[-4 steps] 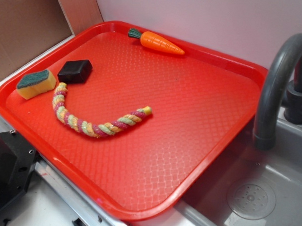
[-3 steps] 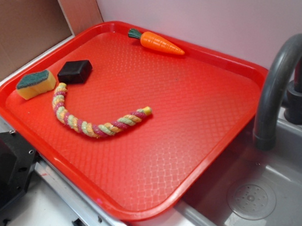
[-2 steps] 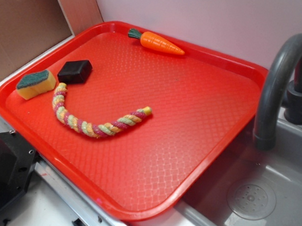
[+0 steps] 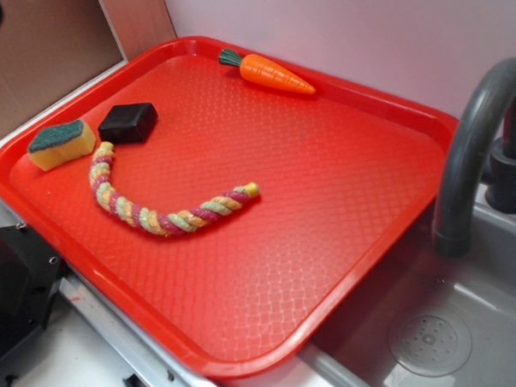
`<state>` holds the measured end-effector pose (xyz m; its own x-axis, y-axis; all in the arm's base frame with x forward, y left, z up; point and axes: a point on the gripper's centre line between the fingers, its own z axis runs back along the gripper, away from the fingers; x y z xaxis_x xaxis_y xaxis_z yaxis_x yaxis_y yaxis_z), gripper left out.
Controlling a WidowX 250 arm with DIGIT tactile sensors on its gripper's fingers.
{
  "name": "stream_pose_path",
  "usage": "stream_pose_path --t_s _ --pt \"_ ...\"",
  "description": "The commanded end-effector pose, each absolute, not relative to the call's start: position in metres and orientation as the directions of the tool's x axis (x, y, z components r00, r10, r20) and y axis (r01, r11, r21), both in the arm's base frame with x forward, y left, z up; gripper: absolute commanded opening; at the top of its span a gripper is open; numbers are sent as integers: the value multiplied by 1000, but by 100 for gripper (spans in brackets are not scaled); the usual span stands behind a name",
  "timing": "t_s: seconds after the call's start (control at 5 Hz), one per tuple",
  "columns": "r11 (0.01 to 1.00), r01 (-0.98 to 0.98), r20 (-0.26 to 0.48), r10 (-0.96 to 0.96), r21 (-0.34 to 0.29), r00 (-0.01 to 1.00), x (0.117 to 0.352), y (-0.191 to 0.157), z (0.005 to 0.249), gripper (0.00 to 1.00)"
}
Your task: Grab the green sponge.
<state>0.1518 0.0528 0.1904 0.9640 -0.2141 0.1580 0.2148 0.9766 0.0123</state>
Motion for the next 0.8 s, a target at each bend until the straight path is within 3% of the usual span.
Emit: stream_pose_path --t_s 0.0,0.6 --pt "937 346 167 -348 43 922 172 92 153 100" --pt "924 376 57 -380 67 923 173 119 91 100"
